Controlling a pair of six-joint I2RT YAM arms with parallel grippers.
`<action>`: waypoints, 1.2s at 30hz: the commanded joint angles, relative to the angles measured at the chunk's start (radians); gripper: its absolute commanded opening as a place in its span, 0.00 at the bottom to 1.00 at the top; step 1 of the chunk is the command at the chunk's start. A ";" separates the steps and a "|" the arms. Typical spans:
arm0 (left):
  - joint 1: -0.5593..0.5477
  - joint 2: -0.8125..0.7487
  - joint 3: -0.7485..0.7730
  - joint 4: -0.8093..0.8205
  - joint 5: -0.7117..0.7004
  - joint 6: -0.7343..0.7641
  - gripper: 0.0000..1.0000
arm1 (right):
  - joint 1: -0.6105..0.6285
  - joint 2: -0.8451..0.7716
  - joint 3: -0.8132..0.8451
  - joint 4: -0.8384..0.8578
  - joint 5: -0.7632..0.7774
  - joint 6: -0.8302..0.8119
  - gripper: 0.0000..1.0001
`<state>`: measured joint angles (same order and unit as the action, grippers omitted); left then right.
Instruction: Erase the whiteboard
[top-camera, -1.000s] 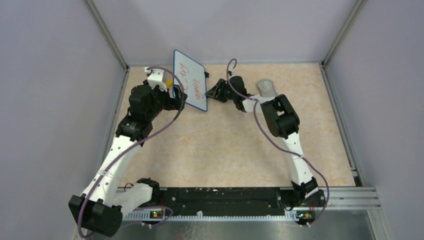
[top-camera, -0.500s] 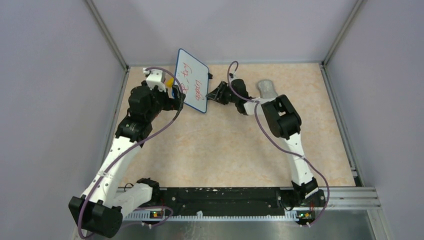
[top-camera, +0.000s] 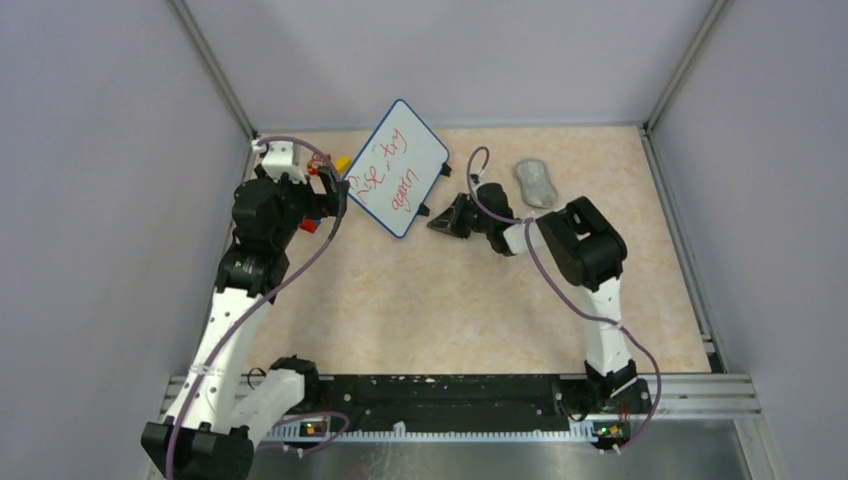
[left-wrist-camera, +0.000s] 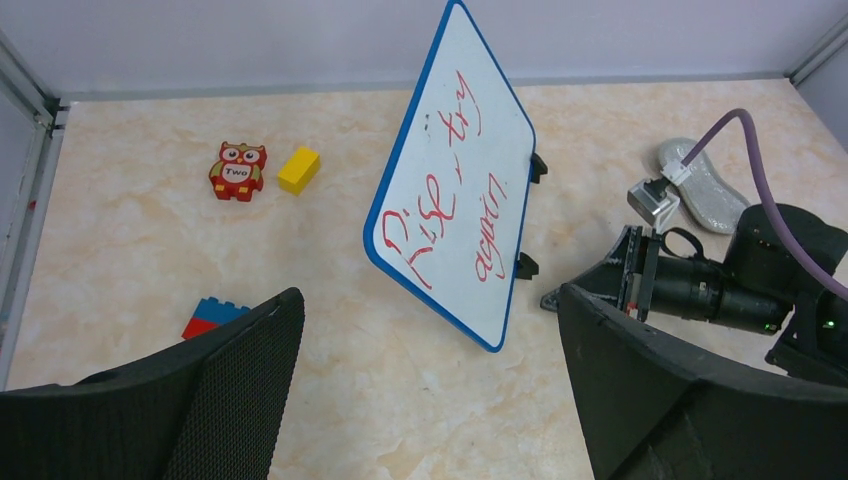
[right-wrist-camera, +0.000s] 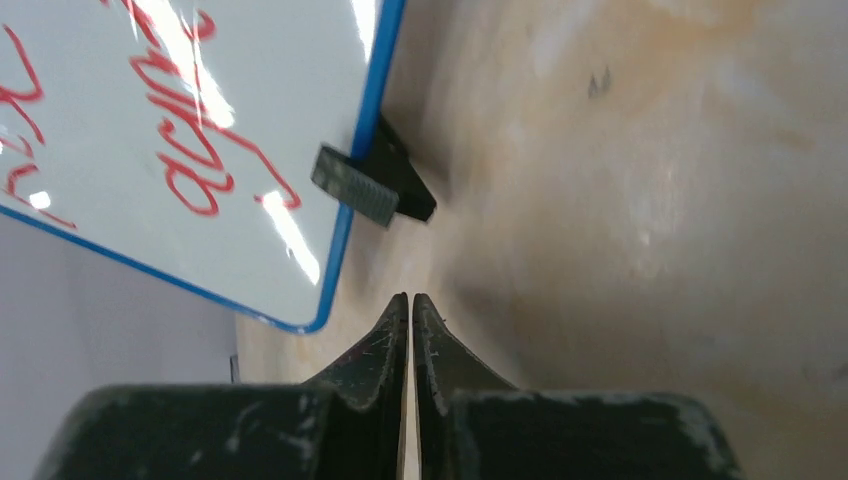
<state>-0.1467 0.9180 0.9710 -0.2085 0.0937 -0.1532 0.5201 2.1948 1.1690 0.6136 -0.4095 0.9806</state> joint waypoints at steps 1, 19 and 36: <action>0.002 -0.010 -0.007 0.062 0.051 -0.015 0.99 | 0.020 -0.113 -0.090 0.087 -0.040 0.007 0.00; 0.002 0.018 0.003 0.056 0.121 -0.036 0.99 | 0.021 -0.012 0.069 0.009 0.057 -0.003 0.65; 0.004 0.022 0.008 0.057 0.145 -0.042 0.99 | 0.041 0.095 0.131 -0.098 0.132 0.181 0.65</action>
<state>-0.1463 0.9432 0.9703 -0.2008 0.2207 -0.1852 0.5419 2.2368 1.2770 0.5907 -0.3130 1.1027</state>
